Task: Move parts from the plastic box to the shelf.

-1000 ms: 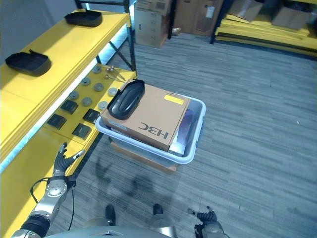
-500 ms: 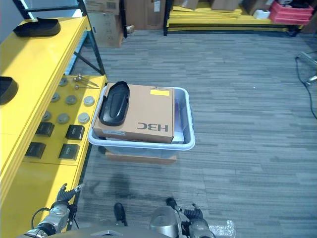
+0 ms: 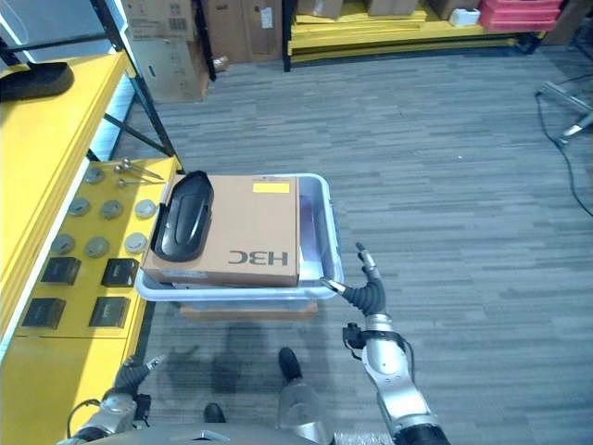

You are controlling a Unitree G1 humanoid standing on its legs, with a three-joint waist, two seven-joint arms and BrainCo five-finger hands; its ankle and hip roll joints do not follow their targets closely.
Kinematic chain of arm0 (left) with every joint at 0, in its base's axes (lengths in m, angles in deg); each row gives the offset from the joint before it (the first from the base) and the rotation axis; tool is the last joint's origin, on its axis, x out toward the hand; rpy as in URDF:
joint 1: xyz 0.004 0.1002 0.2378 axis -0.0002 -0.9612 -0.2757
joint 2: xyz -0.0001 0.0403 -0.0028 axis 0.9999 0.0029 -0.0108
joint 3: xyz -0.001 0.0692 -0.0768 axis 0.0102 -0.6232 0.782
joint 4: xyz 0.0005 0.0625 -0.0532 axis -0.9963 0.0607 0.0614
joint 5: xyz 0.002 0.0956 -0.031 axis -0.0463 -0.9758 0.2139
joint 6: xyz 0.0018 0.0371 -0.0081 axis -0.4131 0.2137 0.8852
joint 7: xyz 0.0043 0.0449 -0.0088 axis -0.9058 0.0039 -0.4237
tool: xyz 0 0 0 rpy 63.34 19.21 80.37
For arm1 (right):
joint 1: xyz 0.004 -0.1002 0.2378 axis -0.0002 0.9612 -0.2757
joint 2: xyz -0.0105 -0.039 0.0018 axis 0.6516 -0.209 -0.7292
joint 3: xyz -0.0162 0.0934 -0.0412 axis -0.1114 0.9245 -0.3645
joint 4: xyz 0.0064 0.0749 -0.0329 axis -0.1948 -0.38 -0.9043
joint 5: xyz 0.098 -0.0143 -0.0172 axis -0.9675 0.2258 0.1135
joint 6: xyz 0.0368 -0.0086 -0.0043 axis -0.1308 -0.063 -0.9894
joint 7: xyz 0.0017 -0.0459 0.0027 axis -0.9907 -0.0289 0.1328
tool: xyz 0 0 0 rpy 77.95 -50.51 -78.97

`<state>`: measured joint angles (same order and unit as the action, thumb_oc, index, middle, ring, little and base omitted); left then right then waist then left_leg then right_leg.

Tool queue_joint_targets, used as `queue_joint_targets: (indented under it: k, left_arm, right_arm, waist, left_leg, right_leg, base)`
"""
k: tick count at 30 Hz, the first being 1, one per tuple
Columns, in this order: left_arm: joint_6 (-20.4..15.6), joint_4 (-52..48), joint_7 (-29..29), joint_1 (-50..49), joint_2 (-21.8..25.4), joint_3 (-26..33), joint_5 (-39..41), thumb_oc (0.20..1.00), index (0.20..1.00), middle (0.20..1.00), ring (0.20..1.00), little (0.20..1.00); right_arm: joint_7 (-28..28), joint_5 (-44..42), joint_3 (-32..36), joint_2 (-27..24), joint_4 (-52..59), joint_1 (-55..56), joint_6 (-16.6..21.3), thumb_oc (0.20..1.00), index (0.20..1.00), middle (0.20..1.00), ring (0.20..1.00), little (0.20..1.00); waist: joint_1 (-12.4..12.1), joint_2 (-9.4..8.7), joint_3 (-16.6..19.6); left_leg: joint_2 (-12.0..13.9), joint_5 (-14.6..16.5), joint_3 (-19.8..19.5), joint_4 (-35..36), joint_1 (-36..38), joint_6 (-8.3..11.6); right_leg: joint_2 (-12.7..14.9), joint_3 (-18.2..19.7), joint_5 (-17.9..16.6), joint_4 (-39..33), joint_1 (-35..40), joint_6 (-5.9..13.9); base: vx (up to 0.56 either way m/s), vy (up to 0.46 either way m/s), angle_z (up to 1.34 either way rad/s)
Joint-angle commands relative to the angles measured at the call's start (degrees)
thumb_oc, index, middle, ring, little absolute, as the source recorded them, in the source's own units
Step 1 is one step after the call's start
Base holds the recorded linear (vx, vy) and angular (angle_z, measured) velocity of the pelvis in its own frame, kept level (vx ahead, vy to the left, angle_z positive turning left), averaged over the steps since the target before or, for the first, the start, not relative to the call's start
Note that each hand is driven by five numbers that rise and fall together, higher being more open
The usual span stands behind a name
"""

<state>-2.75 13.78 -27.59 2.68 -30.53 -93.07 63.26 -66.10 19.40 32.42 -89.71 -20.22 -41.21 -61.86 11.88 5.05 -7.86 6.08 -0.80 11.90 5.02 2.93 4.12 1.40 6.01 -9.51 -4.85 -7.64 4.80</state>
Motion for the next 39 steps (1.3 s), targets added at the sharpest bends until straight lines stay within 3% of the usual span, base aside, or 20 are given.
queue_joint_targets:
  k: [1,5,6,12,13,19,26,32,39]
  left_arm:
    - [-1.7,0.8,-0.3,4.2,2.2,-6.5,-6.4,1.0,1.0,1.0,1.0,1.0]
    - [-1.5,0.0,0.4,4.1,1.4,-9.1,-6.9,1.0,1.0,1.0,1.0,1.0]
    - [-1.5,-0.4,0.8,4.4,1.3,-11.1,-7.3,1.0,1.0,1.0,1.0,1.0]
    - [-1.8,-1.4,1.0,5.4,2.1,-13.8,-6.2,1.0,1.0,1.0,1.0,1.0]
    - [-1.6,-1.1,0.6,6.0,2.4,-14.3,-3.5,1.0,1.0,1.0,1.0,1.0]
    - [-1.2,0.8,0.1,6.9,2.7,-14.5,-0.1,1.0,1.0,1.0,1.0,1.0]
    - [-1.3,2.1,0.2,8.5,3.2,-16.2,1.1,1.0,1.0,1.0,1.0,1.0]
    - [-1.4,2.7,0.3,8.0,3.7,-16.8,1.5,1.0,1.0,1.0,1.0,1.0]
    - [-1.1,3.0,1.3,8.7,4.3,-18.9,2.3,1.0,1.0,1.0,1.0,1.0]
  right_arm:
    - [-2.2,-1.2,-1.7,-0.4,0.4,-9.1,5.1,1.0,1.0,1.0,1.0,1.0]
    - [-4.3,-0.7,-4.4,-1.3,-4.9,-18.4,3.2,1.0,1.0,1.0,1.0,1.0]
    - [-5.7,0.4,-6.1,-2.1,-9.3,-25.8,1.3,1.0,1.0,1.0,1.0,1.0]
    - [-9.3,0.5,-9.5,-3.0,-21.7,-40.8,-1.8,1.0,1.0,1.0,1.0,1.0]
    - [-10.9,-1.0,-10.9,-2.9,-27.8,-48.8,-2.4,1.0,1.0,1.0,1.0,1.0]
    - [-11.6,-0.6,-15.3,-2.0,-37.9,-61.7,-4.8,1.0,1.0,1.0,1.0,1.0]
    - [-7.2,2.4,-22.8,3.7,-55.6,-70.7,-8.7,1.0,1.0,1.0,1.0,1.0]
    - [-6.2,3.1,-23.6,4.4,-63.3,-73.4,-9.8,1.0,1.0,1.0,1.0,1.0]
    - [-4.8,3.4,-23.5,4.8,-75.3,-79.3,-14.0,1.0,1.0,1.0,1.0,1.0]
  waist:
    - [-1.0,-1.23,-2.4]
    - [-2.9,-0.83,-3.1]
    - [-4.5,-0.6,-3.5]
    - [-7.0,-0.06,-4.8]
    - [-8.5,0.12,-5.6]
    - [-10.1,0.35,-6.9]
    - [-12.0,-0.39,-7.4]
    - [-13.4,0.08,-7.2]
    - [-16.0,0.99,-7.1]
  left_leg:
    - [-2.0,-0.5,-1.8,0.0,-2.7,-0.36]
    - [-1.8,-1.2,-2.9,0.0,-4.3,0.02]
    - [-1.8,-1.6,-3.6,0.0,-5.9,0.33]
    - [-1.8,-2.7,-5.1,0.0,-8.7,0.87]
    - [-1.9,-3.3,-6.1,0.0,-10.1,1.15]
    - [-2.4,-3.8,-7.2,0.0,-11.7,1.49]
    - [-2.9,-4.1,-8.9,0.0,-13.3,1.24]
    - [-3.5,-4.2,-10.7,0.0,-14.0,1.12]
    - [-4.2,-4.7,-12.8,0.0,-15.2,1.11]
  right_leg:
    - [5.1,0.1,5.6,1.9,1.1,4.41]
    - [5.1,-1.0,5.3,1.0,1.1,4.18]
    - [5.2,-1.8,5.0,0.3,0.6,4.12]
    - [5.4,-2.8,4.5,0.0,-0.9,3.95]
    - [5.3,-3.3,4.2,-0.1,-1.5,3.83]
    - [5.6,-3.8,3.9,0.0,-2.3,3.71]
    - [5.9,-4.3,3.8,0.2,-3.1,3.84]
    - [6.4,-5.5,3.9,0.1,-2.8,3.91]
    - [6.9,-7.3,4.0,0.1,-2.7,4.1]
  base:
    - [-0.01,-0.099,0.33]
    - [-0.02,-0.069,0.27]
    - [-0.04,-0.047,0.24]
    - [-0.04,-0.034,0.33]
    - [-0.02,-0.018,0.39]
    - [0.0,0.012,0.19]
    - [0.02,0.01,0.05]
    - [0.01,0.006,0.12]
    - [-0.01,0.005,0.18]
